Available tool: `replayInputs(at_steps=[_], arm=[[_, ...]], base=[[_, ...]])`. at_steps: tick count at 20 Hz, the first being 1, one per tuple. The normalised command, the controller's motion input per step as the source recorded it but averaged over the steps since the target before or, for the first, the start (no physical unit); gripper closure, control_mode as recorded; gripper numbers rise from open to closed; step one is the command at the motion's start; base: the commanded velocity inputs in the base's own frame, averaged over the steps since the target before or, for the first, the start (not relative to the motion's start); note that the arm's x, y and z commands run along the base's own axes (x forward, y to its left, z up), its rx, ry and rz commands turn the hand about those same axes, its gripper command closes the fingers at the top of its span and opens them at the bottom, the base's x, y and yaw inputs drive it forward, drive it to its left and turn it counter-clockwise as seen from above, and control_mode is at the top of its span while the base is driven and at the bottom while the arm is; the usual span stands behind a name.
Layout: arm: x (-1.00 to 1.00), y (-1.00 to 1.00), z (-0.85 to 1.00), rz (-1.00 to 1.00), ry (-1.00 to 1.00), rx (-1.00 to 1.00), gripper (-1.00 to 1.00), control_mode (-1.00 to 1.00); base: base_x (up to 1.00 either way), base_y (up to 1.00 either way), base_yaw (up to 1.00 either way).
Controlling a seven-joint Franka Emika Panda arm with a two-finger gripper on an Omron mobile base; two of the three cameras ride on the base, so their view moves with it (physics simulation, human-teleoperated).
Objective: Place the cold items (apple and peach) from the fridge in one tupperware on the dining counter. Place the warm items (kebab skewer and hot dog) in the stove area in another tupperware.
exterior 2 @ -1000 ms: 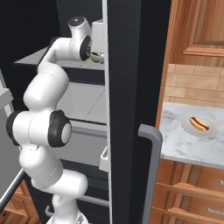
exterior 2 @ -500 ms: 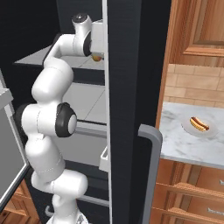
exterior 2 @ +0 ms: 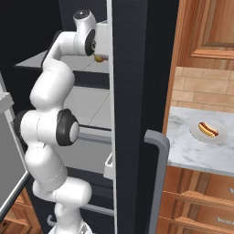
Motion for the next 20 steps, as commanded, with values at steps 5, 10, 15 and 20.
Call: replayInputs(at_steps=[5,10,15,20], arm=[[-0.84,0.0,0.0,0.0,-0.18,0.0,1.0,-1.0],[-0.98,0.03,0.0,0.0,-0.11,0.0,1.0,-1.0],[-1.0,0.1,0.11,0.0,-0.03,0.0,1.0,-1.0],[-1.0,0.14,0.21,0.0,0.0,0.0,1.0,-1.0]], base=[[0.0,0.0,0.0],[0.0,0.0,0.0],[0.0,0.0,0.0],[0.0,0.0,0.0]])
